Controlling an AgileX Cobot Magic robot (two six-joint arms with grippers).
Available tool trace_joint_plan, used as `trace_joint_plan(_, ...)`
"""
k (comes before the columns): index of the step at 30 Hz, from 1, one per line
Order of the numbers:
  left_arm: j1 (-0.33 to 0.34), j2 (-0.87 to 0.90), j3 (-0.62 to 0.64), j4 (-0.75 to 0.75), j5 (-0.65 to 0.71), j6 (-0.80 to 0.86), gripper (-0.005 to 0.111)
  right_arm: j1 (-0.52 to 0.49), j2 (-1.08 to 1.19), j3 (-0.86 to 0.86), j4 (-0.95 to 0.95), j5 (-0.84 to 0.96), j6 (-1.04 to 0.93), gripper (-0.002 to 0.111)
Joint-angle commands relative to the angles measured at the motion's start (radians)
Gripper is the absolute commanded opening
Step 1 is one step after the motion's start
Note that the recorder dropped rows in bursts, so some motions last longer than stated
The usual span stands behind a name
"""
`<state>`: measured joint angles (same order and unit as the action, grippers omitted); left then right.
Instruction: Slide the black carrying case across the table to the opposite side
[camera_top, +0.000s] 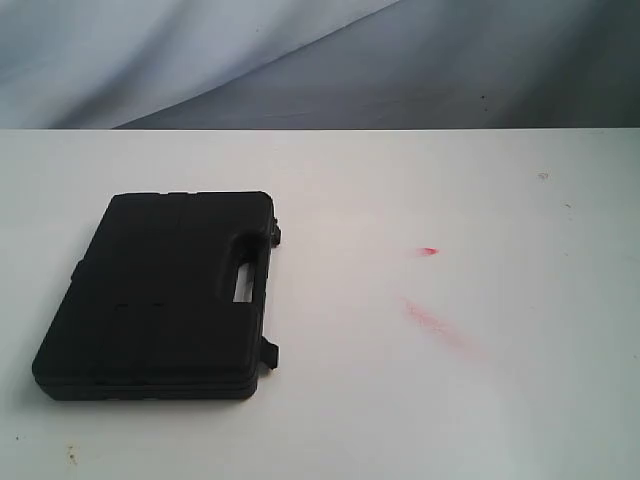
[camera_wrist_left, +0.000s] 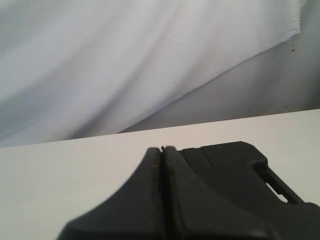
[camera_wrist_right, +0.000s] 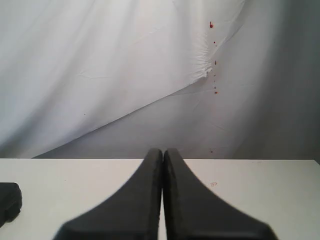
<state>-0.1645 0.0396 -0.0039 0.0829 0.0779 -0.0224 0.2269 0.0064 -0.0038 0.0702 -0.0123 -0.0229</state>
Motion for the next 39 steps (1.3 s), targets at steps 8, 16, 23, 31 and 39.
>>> trace_joint_plan(8, -0.009, -0.005, 0.004, 0.002, 0.001, -0.003, 0.001, -0.008, -0.006, 0.004, -0.016, 0.002, -0.004, 0.0)
trace_joint_plan(16, -0.009, -0.005, 0.004, 0.002, 0.001, -0.003, 0.001, -0.008, -0.006, 0.004, -0.016, 0.002, -0.004, 0.0)
trace_joint_plan(23, -0.009, -0.005, 0.004, 0.002, -0.048, -0.022, 0.001, -0.008, -0.006, 0.004, -0.016, 0.002, -0.004, 0.0)
trace_joint_plan(31, -0.009, -0.003, -0.017, 0.002, -0.12, -0.31, 0.001, -0.008, -0.006, 0.004, -0.016, 0.002, -0.004, 0.0)
trace_joint_plan(39, -0.009, -0.003, -0.178, -0.065, 0.039, -0.424, 0.001, -0.008, -0.006, 0.004, -0.016, 0.002, -0.004, 0.0)
